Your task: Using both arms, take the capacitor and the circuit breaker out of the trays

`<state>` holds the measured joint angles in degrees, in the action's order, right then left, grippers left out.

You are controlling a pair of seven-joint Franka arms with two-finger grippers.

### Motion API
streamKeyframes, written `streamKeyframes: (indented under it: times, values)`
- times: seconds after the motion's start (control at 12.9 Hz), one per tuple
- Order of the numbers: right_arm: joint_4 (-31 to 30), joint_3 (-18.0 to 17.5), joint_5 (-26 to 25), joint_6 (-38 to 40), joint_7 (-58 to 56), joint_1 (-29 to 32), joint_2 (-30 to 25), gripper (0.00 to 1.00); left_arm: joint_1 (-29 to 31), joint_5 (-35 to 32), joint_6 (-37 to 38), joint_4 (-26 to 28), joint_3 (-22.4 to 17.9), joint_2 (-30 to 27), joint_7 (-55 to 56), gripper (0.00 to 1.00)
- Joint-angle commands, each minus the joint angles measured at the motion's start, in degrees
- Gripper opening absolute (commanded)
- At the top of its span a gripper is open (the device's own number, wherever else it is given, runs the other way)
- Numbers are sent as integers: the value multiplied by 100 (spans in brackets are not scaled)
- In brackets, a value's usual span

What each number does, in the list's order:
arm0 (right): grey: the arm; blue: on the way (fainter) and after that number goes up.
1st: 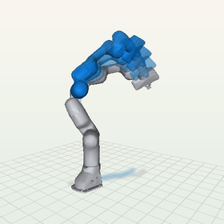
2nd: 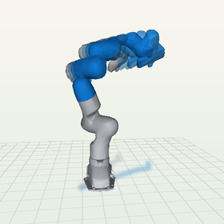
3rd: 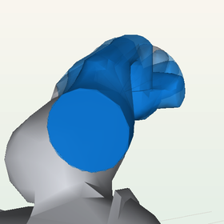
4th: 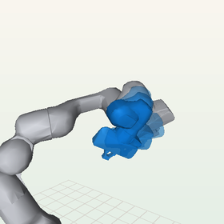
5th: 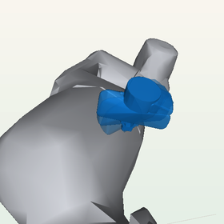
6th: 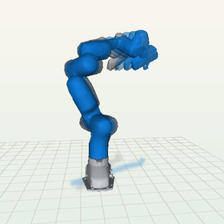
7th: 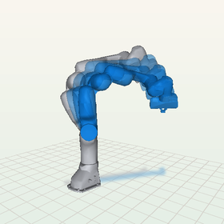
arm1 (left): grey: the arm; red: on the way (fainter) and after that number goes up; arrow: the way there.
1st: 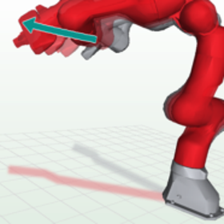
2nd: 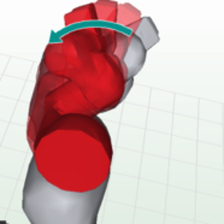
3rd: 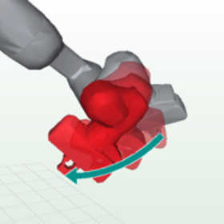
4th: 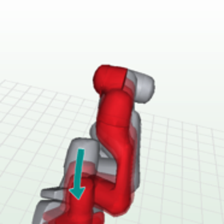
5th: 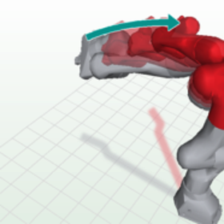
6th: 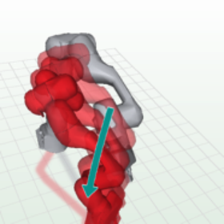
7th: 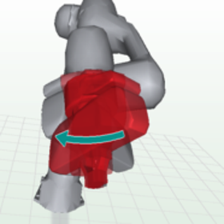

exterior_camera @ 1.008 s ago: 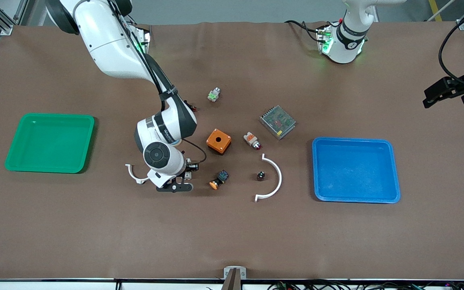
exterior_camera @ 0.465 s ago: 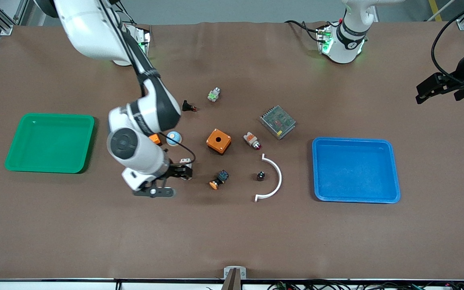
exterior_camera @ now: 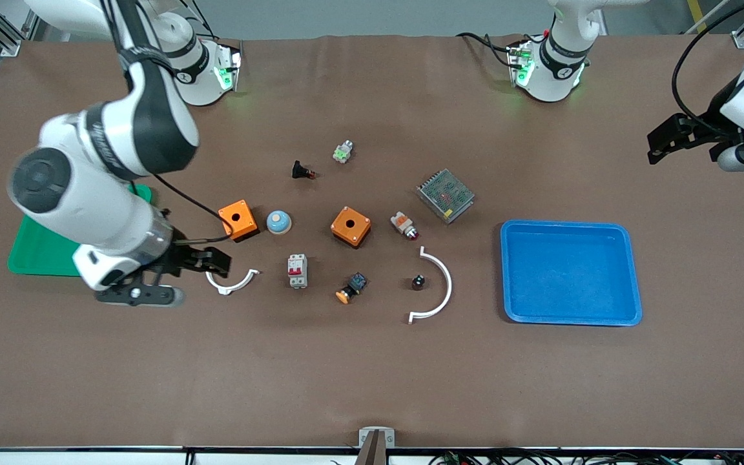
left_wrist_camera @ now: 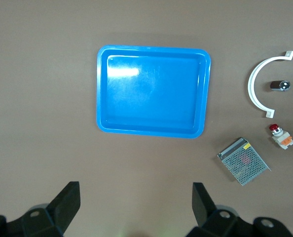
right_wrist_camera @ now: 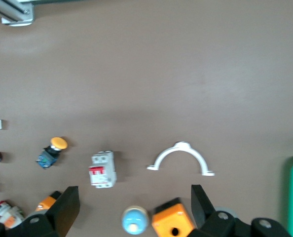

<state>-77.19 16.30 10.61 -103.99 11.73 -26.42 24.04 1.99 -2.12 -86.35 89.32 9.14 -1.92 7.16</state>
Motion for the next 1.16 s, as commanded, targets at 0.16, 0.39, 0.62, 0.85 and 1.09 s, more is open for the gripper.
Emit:
streamKeyframes:
  times: [0.16, 0.39, 0.62, 0.85, 1.09]
  values:
    - [301, 1250, 20, 966, -1529, 14, -180, 100, 108, 98, 4, 322, 79, -317, -13, 100]
    - [284, 1219, 55, 950, -2079, 294, -557, 100, 100, 107, 4, 349, 88, -335, -31, 100]
    - [109, 420, -155, 985, -1799, 821, -1023, 100, 100, 107, 4, 463, 158, -405, -75, 100]
    - [-190, -826, -339, 1258, -1261, 2023, -1480, 100, 100, 107, -5, 463, 158, -405, -75, 100]
    - [-357, -1191, -663, 1590, -1034, 2405, -1788, 100, 108, 107, -14, 463, 158, -405, -75, 100]
